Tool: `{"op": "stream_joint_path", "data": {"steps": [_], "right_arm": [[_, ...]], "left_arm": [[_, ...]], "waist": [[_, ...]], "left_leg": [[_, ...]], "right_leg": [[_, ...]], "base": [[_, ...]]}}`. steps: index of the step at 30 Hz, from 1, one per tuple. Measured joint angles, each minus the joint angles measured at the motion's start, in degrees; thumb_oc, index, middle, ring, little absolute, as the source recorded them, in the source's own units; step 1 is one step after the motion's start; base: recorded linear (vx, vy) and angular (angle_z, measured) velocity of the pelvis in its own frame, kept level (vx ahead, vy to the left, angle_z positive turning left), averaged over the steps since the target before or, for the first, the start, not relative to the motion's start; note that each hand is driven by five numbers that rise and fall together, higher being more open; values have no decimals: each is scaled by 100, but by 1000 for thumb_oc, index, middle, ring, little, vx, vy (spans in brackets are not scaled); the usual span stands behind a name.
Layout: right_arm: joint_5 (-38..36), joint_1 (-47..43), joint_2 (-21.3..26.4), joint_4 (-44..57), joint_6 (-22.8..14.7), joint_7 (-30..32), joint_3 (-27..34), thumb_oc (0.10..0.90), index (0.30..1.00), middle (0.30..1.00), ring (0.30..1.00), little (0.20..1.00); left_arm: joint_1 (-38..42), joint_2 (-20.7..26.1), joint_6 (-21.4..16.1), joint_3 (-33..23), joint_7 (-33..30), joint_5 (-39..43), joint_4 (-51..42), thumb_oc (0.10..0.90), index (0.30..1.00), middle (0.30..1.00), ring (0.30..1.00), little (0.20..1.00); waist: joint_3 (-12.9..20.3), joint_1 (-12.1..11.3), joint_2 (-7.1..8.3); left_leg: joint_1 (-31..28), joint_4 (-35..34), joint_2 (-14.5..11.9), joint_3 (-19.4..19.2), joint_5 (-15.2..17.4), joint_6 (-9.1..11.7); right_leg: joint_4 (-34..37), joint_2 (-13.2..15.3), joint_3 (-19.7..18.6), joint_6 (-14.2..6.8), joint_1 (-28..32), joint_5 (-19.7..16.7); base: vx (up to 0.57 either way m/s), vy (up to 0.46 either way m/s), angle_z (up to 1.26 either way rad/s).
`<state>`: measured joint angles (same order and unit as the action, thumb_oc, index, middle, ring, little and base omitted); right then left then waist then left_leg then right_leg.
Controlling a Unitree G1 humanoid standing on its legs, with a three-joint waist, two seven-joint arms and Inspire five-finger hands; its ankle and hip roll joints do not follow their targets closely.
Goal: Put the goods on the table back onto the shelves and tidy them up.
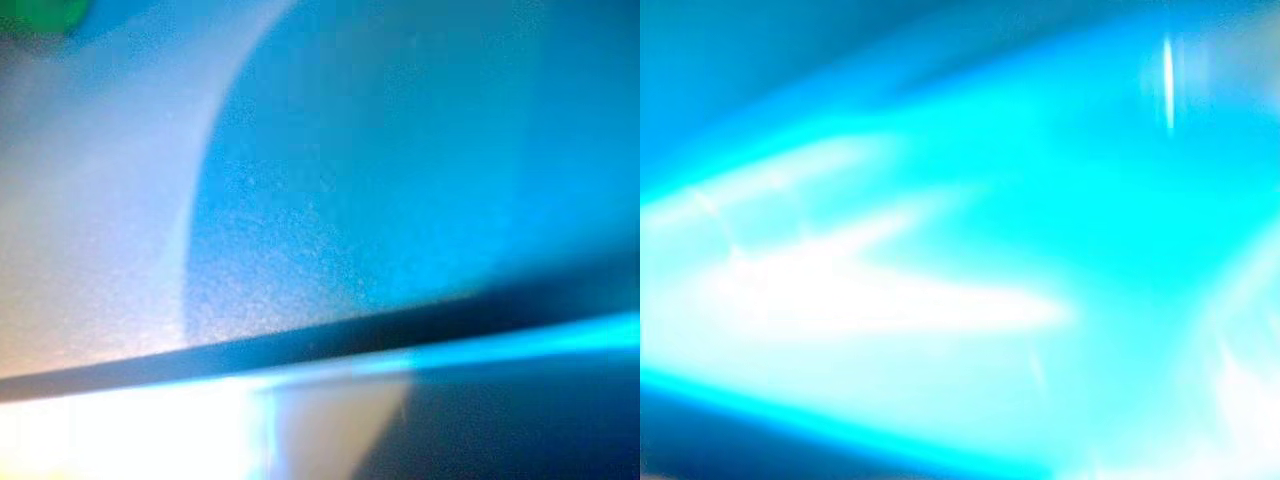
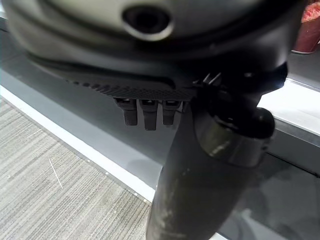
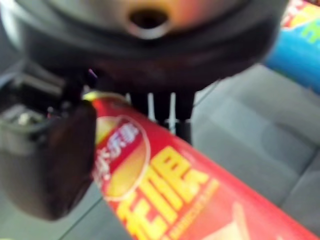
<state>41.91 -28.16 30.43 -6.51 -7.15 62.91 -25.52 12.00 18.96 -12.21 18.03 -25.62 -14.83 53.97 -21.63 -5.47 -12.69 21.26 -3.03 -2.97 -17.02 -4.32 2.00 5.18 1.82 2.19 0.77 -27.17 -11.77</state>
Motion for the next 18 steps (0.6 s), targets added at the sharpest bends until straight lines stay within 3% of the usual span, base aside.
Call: {"op": "stream_joint_path", "data": {"steps": [12,18], "right_arm": [[-3,155,106,26,-13,-11,58,800,900,900,900,900],[0,482,224,664,29,-6,567,800,900,900,900,900]], "left_arm": [[84,1,94,-1,-162,-229,-12,800,900,900,900,900],[115,12,199,-5,-247,-333,-11,800,900,900,900,900]], "waist": [[21,56,55],[39,140,226]], "left_leg": [[55,82,-10,26,1,-1],[28,124,-16,48,1,-1]], "right_leg": [[-1,0,38,-7,-7,-52],[-2,2,57,-11,53,-64]], "base": [[-7,-25,1],[-13,-29,2]]}}
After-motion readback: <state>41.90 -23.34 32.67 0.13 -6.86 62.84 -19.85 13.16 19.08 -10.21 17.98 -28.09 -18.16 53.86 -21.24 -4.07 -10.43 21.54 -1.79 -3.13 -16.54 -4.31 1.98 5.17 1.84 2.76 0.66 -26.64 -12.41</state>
